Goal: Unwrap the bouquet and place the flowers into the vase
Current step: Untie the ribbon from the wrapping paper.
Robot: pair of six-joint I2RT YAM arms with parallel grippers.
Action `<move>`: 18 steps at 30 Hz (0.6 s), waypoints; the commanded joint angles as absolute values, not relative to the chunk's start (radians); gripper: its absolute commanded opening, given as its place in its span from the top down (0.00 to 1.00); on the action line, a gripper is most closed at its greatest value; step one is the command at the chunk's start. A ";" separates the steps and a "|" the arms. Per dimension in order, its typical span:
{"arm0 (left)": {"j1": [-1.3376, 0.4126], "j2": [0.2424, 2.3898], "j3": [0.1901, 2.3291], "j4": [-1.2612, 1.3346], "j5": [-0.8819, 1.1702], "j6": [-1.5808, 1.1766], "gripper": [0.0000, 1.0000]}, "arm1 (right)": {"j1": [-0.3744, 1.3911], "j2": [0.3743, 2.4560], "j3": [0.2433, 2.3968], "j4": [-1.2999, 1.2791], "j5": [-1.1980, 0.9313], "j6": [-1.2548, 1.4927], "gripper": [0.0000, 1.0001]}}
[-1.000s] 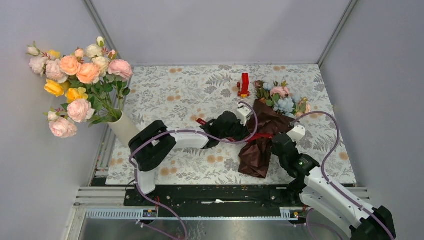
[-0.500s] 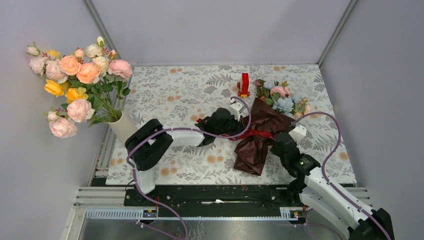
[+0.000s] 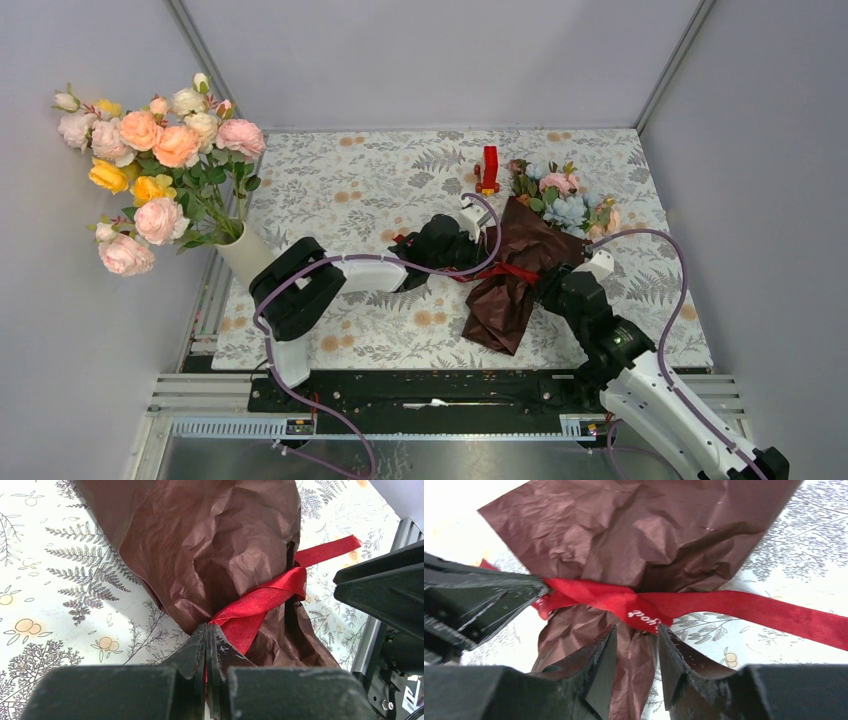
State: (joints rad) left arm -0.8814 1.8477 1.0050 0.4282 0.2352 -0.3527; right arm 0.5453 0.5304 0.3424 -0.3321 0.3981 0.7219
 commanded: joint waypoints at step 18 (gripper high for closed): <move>-0.875 1.802 1.008 0.477 0.273 -0.357 1.00 | 0.538 0.749 0.443 -0.246 0.357 0.634 0.49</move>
State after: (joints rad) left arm -0.8814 1.8473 1.0050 0.4274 0.2508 -0.3527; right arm 0.5438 0.7261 0.4122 -0.3088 0.3382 0.6353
